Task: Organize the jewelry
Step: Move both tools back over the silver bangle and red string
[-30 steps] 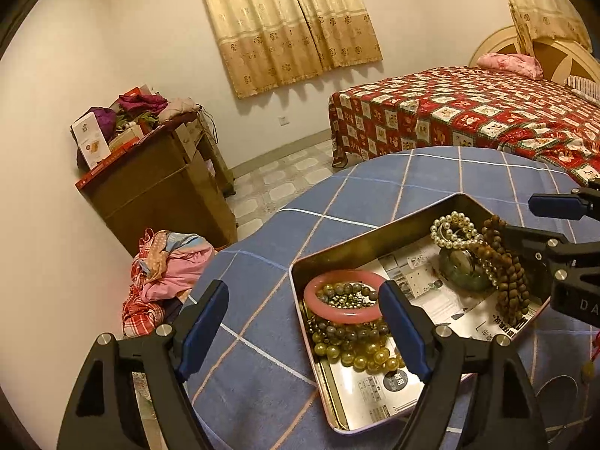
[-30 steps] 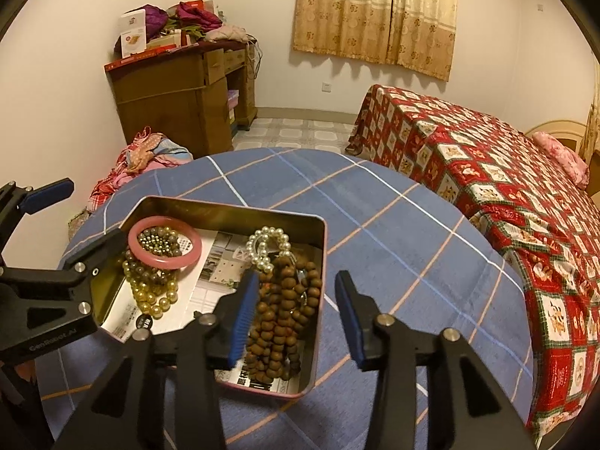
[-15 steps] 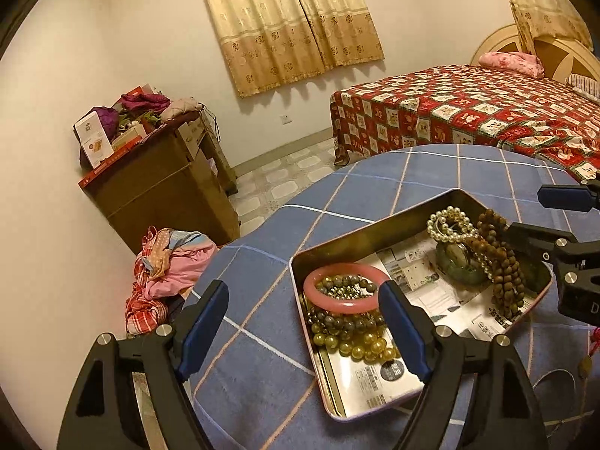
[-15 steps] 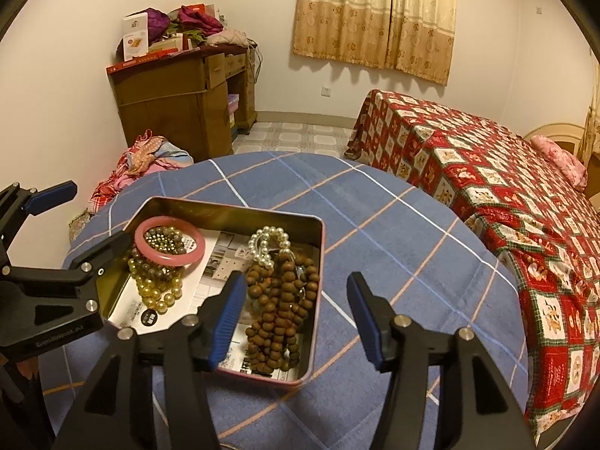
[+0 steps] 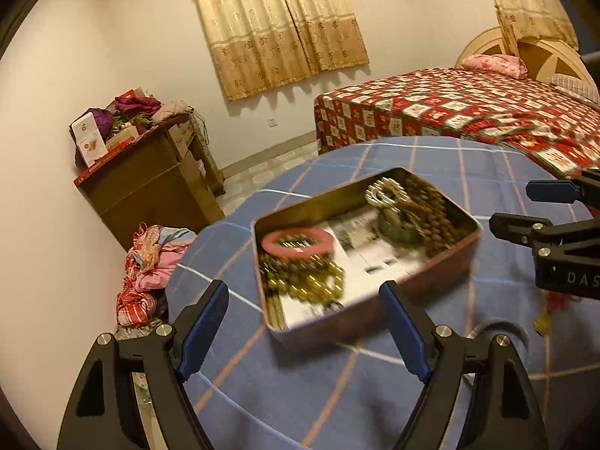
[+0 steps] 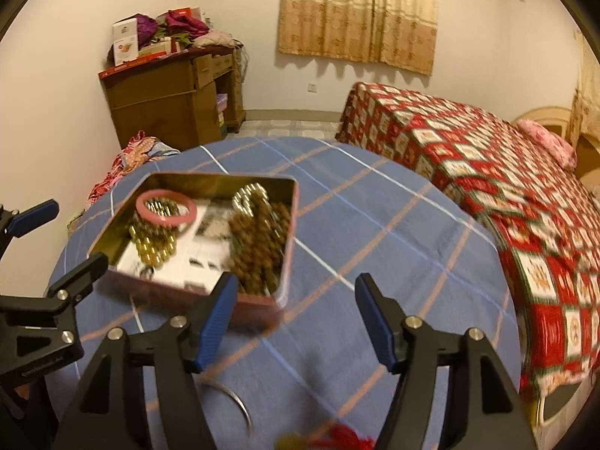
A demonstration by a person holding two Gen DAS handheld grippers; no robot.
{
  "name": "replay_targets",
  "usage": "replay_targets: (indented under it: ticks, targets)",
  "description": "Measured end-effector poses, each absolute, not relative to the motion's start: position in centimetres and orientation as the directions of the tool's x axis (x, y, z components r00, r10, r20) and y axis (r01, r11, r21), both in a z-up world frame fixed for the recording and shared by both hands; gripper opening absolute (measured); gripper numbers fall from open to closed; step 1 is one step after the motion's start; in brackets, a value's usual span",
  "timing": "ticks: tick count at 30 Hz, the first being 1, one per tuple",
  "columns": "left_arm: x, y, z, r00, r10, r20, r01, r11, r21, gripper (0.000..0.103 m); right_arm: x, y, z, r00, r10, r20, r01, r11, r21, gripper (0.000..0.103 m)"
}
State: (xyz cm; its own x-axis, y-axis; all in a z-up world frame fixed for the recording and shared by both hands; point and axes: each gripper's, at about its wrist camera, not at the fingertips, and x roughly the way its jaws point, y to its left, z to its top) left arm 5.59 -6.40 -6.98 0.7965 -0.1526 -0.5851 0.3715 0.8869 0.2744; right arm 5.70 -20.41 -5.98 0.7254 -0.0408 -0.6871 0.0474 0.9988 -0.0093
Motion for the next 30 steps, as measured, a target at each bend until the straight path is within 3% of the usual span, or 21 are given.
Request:
replay_targets:
  ticks: [13,23,27,30]
  targets:
    - [2.2,-11.5,-10.6,0.740,-0.193,-0.644,0.479,0.824,0.302,0.082,-1.0,-24.5,-9.2,0.672,-0.126,-0.730,0.163,0.986,-0.021,0.074]
    - [3.8,-10.8,-13.0,0.758,-0.028,-0.652,0.414,0.793,0.447,0.083,-2.1,-25.9,-10.9,0.652,-0.089,-0.753,0.159,0.987,0.021,0.074]
    - [4.7,-8.5,-12.8,0.739,-0.036,-0.672,0.393,0.833,0.388,0.083,-1.9,-25.3,-11.5,0.650,-0.064,-0.758,0.135,0.990,0.032,0.074]
    - [4.5,-7.4,-11.5,0.733,-0.111,-0.672,0.393,0.874,0.285,0.083,-1.8,-25.2,-11.8,0.645,-0.057,-0.762,0.132,0.991,0.037,0.074]
